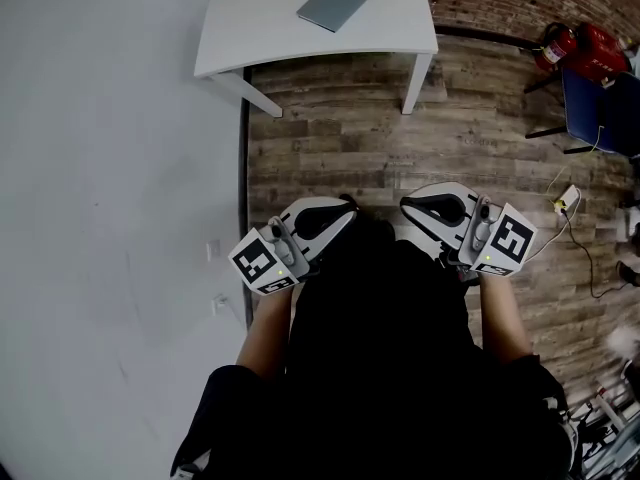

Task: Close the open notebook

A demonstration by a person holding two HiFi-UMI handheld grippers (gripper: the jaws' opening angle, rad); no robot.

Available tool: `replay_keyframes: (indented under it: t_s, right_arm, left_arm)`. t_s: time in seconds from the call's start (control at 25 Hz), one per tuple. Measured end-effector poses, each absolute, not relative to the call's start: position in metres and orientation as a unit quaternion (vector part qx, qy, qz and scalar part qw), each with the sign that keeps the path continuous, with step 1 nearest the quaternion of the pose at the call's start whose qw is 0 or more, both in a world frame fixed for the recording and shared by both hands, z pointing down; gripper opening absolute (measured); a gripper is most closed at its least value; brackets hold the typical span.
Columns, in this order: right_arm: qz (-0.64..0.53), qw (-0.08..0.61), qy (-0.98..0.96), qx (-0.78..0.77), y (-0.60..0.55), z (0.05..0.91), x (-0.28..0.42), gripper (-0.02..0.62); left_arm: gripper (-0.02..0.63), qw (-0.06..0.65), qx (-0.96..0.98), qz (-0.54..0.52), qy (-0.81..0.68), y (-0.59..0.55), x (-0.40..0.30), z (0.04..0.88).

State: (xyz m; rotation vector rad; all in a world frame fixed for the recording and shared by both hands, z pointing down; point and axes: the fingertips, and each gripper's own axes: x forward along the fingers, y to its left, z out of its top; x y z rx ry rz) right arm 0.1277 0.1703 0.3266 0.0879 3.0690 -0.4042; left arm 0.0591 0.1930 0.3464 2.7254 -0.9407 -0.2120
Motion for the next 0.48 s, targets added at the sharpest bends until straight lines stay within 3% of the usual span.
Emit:
replay_keyframes:
  t_s: [0.48]
  right_arm:
    - [-0.123, 0.014, 0.991, 0.056, 0.183, 0.327, 0.127, 0.006]
  left_arm:
    - [0.017, 0.125, 0.929, -0.071, -0.341, 0.210, 0.058, 0.342]
